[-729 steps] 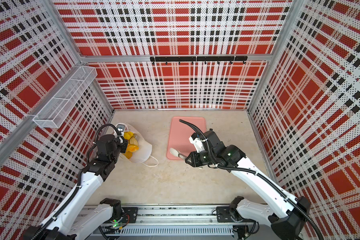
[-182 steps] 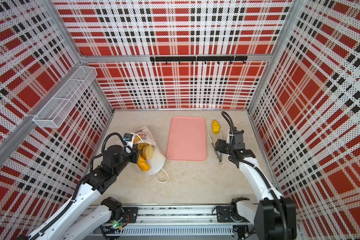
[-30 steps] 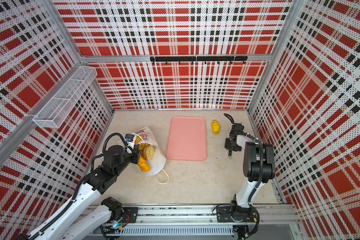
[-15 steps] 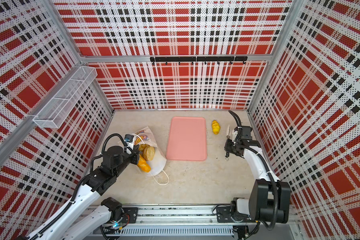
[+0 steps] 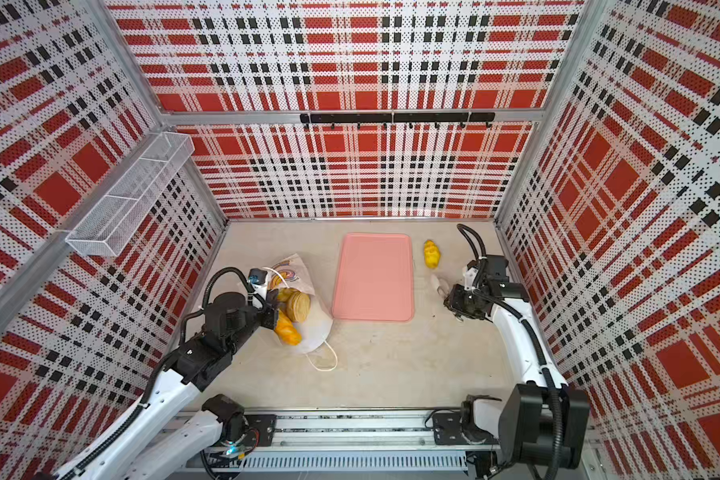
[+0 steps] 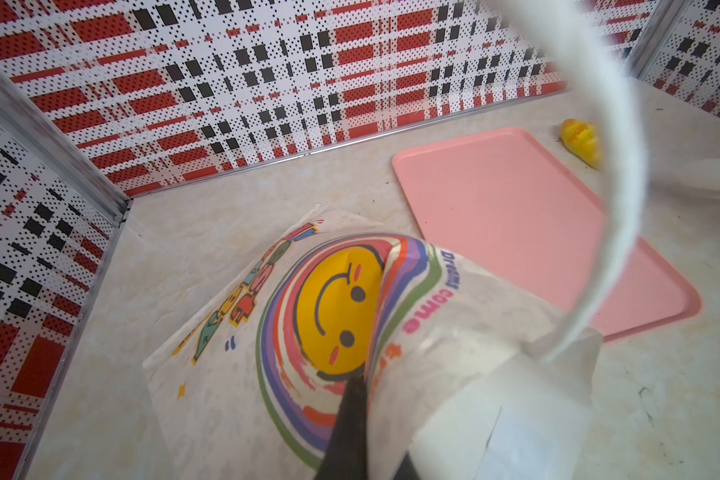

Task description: Take the fake bread out of the paper bag

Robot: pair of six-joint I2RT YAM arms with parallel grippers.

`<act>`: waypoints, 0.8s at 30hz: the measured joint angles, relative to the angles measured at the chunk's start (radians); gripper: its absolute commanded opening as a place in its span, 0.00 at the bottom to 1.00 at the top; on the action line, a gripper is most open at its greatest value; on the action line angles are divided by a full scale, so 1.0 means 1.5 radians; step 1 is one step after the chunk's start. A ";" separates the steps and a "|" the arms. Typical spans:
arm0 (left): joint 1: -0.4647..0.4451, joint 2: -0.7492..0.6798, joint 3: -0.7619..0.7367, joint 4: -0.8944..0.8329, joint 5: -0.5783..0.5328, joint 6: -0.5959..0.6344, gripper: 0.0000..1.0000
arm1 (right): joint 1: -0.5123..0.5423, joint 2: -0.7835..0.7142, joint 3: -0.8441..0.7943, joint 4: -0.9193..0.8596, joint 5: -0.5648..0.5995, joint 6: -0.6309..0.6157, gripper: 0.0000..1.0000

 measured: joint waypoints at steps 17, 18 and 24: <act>-0.003 0.001 0.000 0.000 0.000 0.001 0.00 | 0.016 -0.062 0.030 -0.047 -0.064 0.016 0.16; -0.003 0.002 0.000 0.000 0.000 0.001 0.00 | 0.029 -0.074 0.031 -0.048 -0.069 0.018 0.16; -0.005 0.022 0.002 -0.001 0.008 0.024 0.00 | 0.117 -0.173 0.033 -0.055 -0.118 0.061 0.00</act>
